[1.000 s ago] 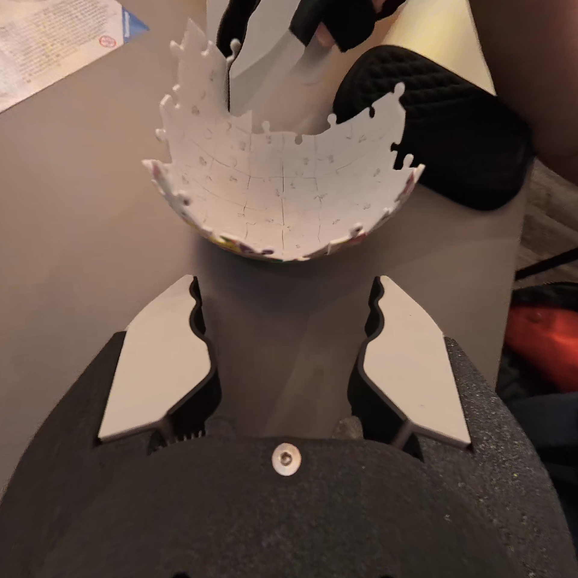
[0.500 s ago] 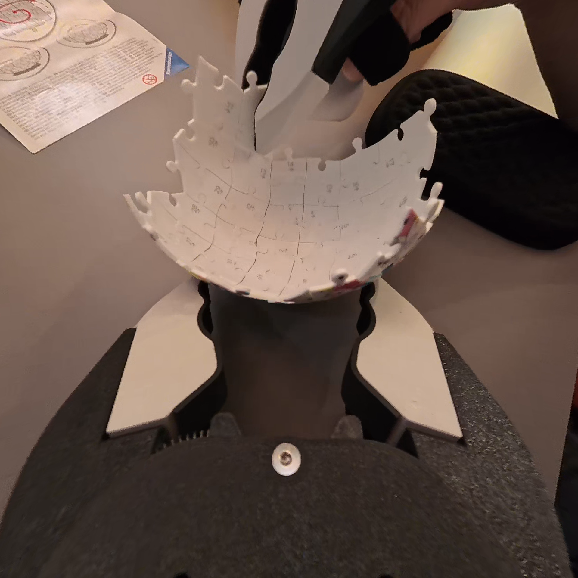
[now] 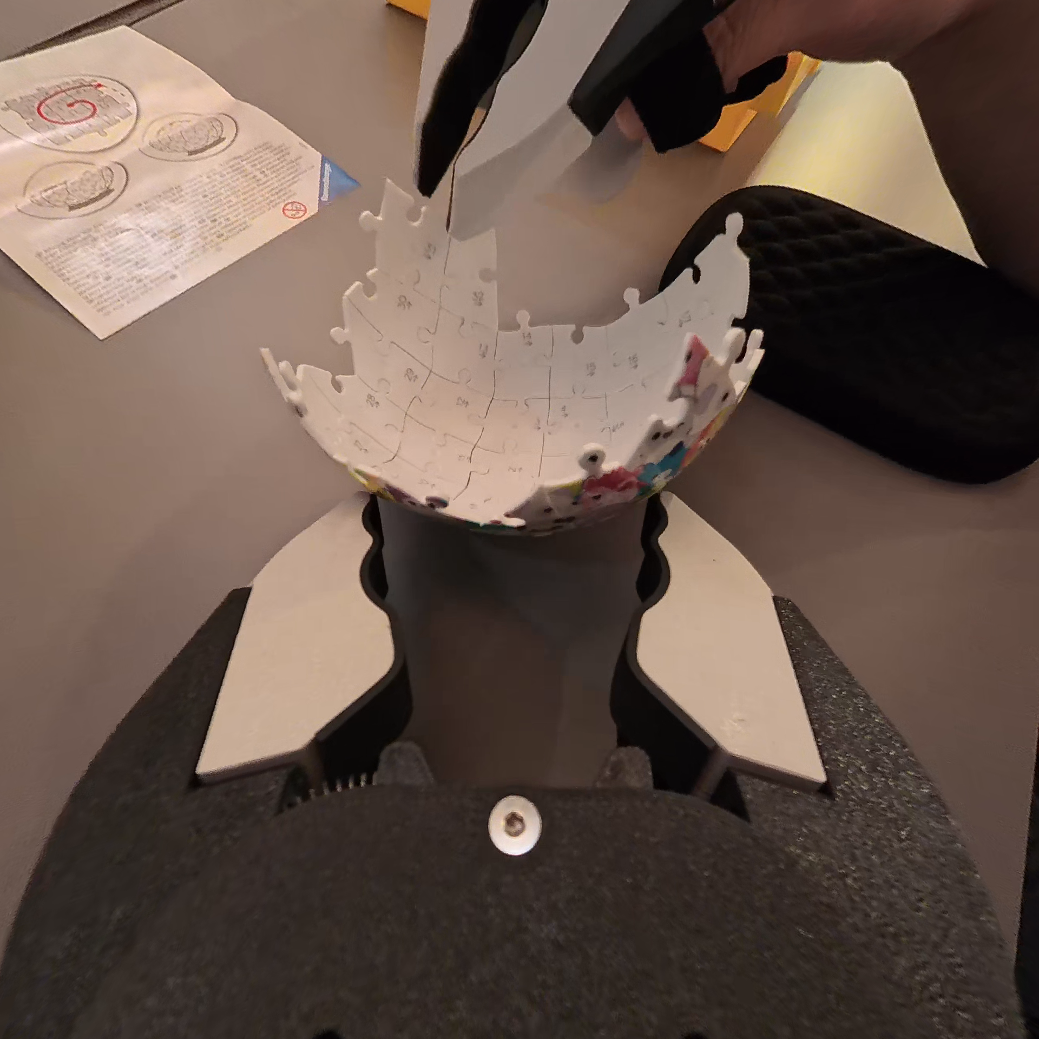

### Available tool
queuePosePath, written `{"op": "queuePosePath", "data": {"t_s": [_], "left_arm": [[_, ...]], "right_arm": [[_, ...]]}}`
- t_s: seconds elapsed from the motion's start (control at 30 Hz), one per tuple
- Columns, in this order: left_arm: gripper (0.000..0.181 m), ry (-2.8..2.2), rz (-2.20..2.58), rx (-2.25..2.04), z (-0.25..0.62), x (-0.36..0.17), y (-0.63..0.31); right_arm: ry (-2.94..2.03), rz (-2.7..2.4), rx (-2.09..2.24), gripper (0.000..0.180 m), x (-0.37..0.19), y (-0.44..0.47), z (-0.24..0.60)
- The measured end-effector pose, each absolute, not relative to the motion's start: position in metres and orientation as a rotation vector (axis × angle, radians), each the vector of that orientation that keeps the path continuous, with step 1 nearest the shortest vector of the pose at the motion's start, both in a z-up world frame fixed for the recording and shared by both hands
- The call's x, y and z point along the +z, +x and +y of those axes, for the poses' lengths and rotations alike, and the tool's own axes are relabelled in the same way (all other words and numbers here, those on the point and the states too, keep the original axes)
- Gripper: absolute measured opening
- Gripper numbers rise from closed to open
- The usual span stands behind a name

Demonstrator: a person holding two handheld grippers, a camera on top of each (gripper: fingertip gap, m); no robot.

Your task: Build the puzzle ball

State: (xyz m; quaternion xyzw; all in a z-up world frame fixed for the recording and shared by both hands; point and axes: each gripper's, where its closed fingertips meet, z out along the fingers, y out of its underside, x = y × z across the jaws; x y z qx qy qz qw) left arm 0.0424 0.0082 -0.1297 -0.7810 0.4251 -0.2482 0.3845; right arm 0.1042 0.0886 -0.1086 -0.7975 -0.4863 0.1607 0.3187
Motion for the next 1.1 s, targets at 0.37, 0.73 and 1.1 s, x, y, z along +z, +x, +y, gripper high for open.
{"op": "queuePosePath", "data": {"t_s": [0.37,0.73,1.1], "left_arm": [[0.086,-1.945,1.076,-0.677,0.020,-0.119,0.057],[0.088,-1.980,1.123,-0.740,0.020,-0.134,0.071],[0.090,-1.939,1.133,-0.682,0.030,-0.132,0.083]], "right_arm": [[-2.245,-1.266,0.386,0.021,-0.131,0.121,0.091],[-2.357,-1.211,0.477,0.020,-0.143,0.124,0.087],[-2.415,-1.185,0.513,0.023,-0.151,0.128,0.088]]}}
